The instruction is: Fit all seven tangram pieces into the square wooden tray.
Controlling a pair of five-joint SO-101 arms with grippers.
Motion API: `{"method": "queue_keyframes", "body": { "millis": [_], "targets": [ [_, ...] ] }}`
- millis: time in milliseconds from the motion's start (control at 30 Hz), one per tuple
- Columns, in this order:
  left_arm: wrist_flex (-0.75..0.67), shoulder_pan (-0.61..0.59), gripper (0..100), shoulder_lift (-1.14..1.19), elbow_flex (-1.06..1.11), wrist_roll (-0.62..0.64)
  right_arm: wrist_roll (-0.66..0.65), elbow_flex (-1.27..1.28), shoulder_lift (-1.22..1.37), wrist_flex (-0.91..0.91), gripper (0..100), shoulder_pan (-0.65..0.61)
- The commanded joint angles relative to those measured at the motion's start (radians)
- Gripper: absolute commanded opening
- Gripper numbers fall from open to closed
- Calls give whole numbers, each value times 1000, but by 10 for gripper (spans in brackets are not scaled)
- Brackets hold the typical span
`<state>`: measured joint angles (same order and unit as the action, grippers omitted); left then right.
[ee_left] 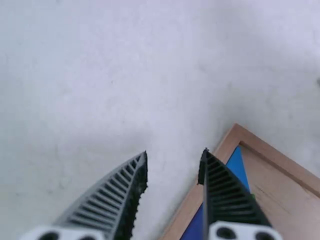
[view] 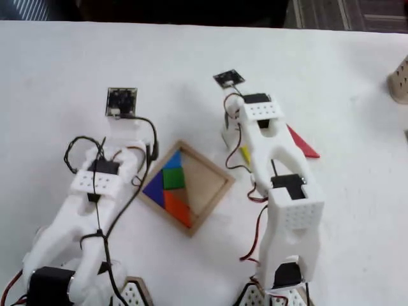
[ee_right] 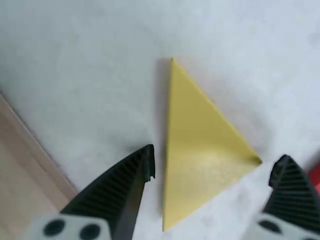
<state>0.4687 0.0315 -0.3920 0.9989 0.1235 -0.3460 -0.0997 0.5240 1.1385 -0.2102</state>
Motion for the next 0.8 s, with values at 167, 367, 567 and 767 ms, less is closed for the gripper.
{"method": "queue_keyframes", "body": {
  "millis": [167, 367, 567, 767],
  "targets": [
    [-32, -10, 181, -2, -55, -12, -15, -46, 7, -13, 351, -10],
    [-32, -10, 181, -2, -54, -12, -14, -221, 127, 113, 351, -10],
    [-32, -10, 181, -2, -52, -12, -11, -397, 240, 242, 276, -10],
    [-32, -10, 181, -2, -54, -12, -6, -479, 291, 306, 241, -8]
  ]
}}
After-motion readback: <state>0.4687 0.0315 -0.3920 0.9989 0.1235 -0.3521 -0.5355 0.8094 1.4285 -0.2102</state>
